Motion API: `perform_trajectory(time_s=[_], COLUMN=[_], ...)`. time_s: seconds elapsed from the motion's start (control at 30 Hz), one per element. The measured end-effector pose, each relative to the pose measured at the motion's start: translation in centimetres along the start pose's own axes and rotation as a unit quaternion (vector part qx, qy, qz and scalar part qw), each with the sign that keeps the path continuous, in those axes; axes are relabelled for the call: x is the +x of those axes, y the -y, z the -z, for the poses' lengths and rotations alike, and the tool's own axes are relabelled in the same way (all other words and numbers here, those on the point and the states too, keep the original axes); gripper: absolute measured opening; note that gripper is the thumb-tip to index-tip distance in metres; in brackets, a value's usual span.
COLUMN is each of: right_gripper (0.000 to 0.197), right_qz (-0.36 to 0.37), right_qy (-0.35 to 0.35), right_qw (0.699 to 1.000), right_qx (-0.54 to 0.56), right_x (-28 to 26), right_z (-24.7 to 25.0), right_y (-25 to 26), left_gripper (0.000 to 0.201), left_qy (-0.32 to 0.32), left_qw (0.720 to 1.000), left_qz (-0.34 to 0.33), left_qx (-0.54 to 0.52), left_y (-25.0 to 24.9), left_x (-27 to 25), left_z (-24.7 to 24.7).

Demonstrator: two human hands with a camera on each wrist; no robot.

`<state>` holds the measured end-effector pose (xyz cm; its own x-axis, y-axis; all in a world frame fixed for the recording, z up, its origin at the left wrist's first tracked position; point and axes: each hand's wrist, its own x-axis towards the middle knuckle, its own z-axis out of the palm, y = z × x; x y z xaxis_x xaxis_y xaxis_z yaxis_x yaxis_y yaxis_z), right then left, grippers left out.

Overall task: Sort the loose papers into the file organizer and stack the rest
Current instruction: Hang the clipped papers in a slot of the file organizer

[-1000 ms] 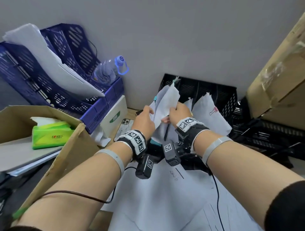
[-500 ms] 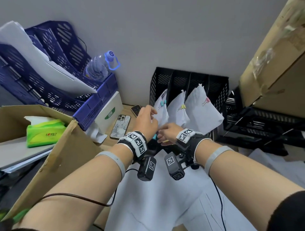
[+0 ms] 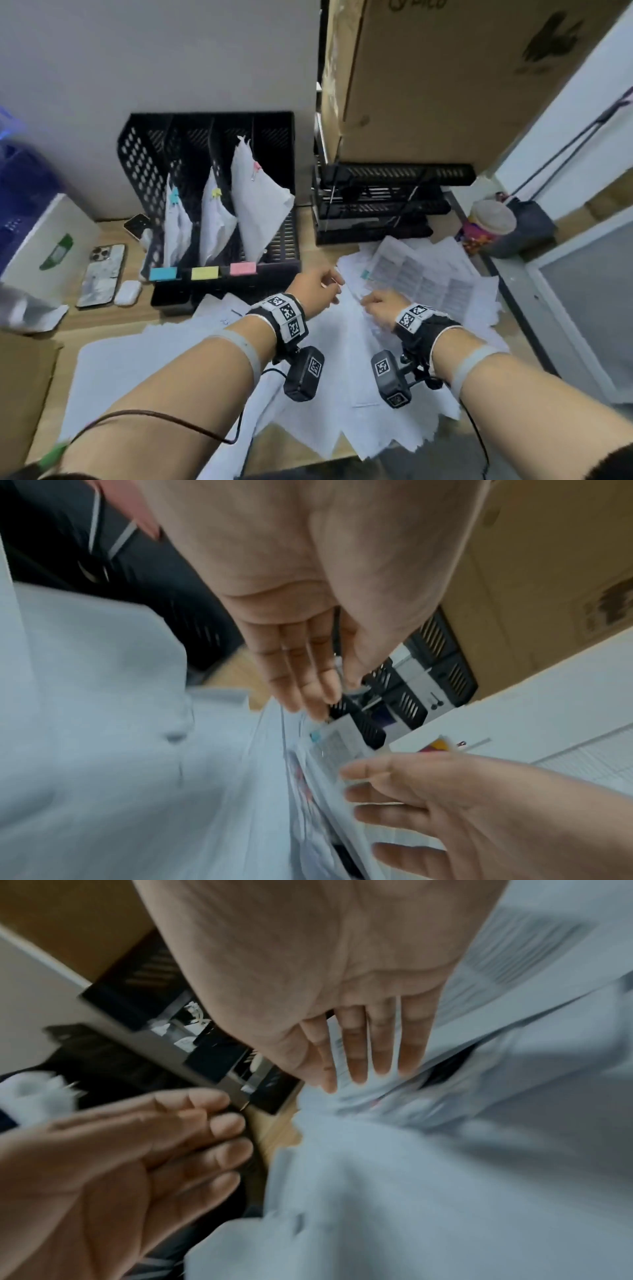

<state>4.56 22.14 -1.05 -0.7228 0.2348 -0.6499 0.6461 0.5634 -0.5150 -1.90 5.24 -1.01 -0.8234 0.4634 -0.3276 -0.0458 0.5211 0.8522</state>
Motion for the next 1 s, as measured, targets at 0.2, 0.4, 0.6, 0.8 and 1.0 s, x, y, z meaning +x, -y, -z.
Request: perform_trajectory(time_s=[0.2,0.4,0.6,0.8,1.0], right_gripper=[0.047,0.056,0.046,0.044,0.071], right_qz=[-0.022,-0.002,0.017,0.031,0.054], right_qy=[0.006,0.071,0.058,-0.041,-0.144], right_qw=[0.995,0.99,0.991,0.997,0.983], right_qx=[-0.102,-0.12,-0.117,-0.059,-0.097], right_x=[0.6,1.2,1.8,2.7,3.0], right_z=[4.3,4.4,4.8,7.8,10.1], right_y=[-9.7,-13.8,-15.6,-13.7,-7.5], left_gripper=[0.06,0.075,0.022,0.012,0.025], left_qy=[0.037,-0.057,-0.137,-0.143,-0.13], left_qw=[0.986,0.97,0.963,0.969,0.957], left_qz=[0.146,0.238,0.231,0.201,0.219], left_qx=[0.07,-0.008,0.03,-0.01,-0.137], left_y=[0.7,1.6,0.7,1.1,-0.5], left_x=[2.9,5.9,6.9,6.0,0.9], left_z=[-8.0,-12.2,-12.9,-11.8,-5.3])
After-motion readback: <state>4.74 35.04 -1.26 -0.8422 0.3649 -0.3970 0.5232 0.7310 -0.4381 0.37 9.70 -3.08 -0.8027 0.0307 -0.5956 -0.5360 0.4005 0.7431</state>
